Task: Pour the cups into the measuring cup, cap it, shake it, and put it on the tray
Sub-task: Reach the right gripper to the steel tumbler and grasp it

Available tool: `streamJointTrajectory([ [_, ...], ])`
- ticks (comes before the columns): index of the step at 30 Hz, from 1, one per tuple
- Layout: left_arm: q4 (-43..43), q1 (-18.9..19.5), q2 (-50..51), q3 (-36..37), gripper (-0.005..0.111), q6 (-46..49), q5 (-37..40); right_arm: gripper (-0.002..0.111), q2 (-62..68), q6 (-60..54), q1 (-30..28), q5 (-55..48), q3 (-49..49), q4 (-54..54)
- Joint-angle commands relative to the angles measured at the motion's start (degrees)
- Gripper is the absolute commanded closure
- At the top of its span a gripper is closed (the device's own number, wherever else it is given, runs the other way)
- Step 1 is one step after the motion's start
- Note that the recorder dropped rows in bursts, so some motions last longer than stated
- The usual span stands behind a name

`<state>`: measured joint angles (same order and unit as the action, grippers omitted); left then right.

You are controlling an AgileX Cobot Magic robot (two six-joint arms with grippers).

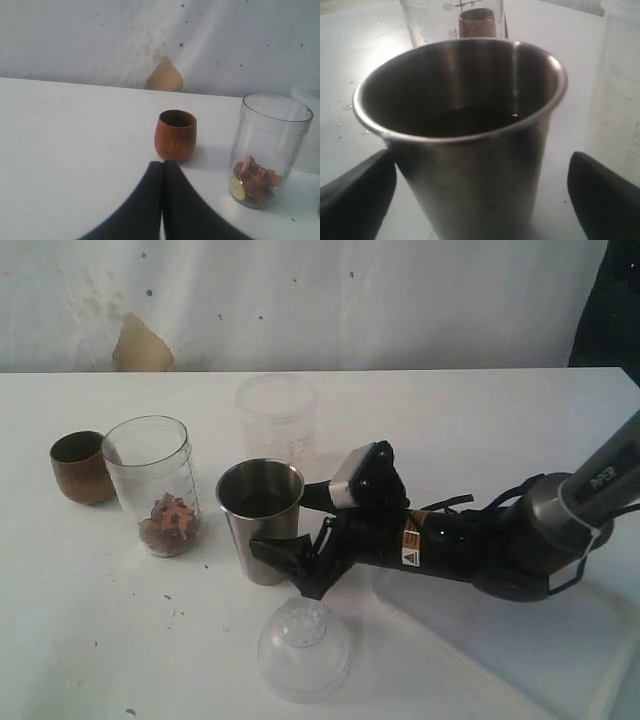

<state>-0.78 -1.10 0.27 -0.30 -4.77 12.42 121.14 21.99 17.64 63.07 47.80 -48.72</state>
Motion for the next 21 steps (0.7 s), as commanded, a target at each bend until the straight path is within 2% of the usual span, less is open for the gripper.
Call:
streamJointTrajectory([
  [1,0.24,-0.37,-0.27,0.3,0.107,-0.05,-0.45,0.023,1.52,0.35,2.38,0.16,1.98,0.01],
  [9,0.24,-0.37,-0.27,0.3,0.107,-0.05,-0.45,0.023,4.15,0.25,4.13,-0.07,4.28,1.59],
  [12,0.24,-0.37,-0.27,0.3,0.107,-0.05,-0.45,0.028,4.2,0.25,4.13,-0.07,4.28,3.44],
  [17,0.24,-0.37,-0.27,0.3,0.107,-0.05,-0.45,0.041,4.2,0.25,4.13,-0.07,4.89,3.74],
  [21,0.24,-0.37,-0.27,0.3,0.107,-0.05,-0.45,0.042,4.2,0.02,5.04,-0.07,6.18,2.87],
])
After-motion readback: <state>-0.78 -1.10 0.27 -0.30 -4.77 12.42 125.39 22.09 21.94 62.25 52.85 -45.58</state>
